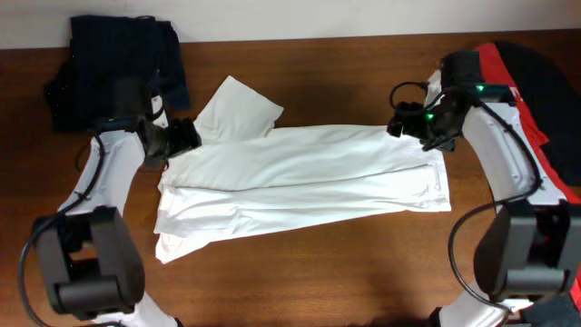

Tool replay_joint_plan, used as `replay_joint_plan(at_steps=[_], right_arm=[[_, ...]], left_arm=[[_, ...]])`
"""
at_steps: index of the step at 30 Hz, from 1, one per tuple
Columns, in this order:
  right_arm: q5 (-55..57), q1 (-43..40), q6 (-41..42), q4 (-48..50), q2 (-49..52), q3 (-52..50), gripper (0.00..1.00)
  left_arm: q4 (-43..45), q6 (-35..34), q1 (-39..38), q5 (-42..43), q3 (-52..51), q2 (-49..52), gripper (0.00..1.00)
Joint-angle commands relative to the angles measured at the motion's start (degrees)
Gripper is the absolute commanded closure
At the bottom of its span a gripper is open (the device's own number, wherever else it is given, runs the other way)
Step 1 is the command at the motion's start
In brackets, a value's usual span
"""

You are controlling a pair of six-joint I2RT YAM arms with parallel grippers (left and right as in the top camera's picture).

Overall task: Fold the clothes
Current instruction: 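Grasp the shirt's top edge near the collar with both grippers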

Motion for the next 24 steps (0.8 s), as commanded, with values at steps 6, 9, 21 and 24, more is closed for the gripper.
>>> replay_joint_plan(at_steps=[6,9,21,24], right_arm=[[-6.75,0.37,-1.57,-1.16,0.07,0.15,0.11],[-6.93,0.37,-1.60,-3.98,0.07,0.15,0.11],[-6.91,0.37,-1.62,-8.24,0.07,0.15,0.11],[-6.88,0.37,-1.62,-8.22,0.07,0.15,0.11]], left_arm=[[20.09,14.97,-3.08,-2.49,0.17,4.61,0.07],[25.20,16.20,-3.72,-3.37,0.17,9.09,0.01],[27.39,22.27,-3.61,-3.74,0.17,17.11,0.22],[26.40,22.23,-3.61,-3.72,0.17,17.18,0.84]])
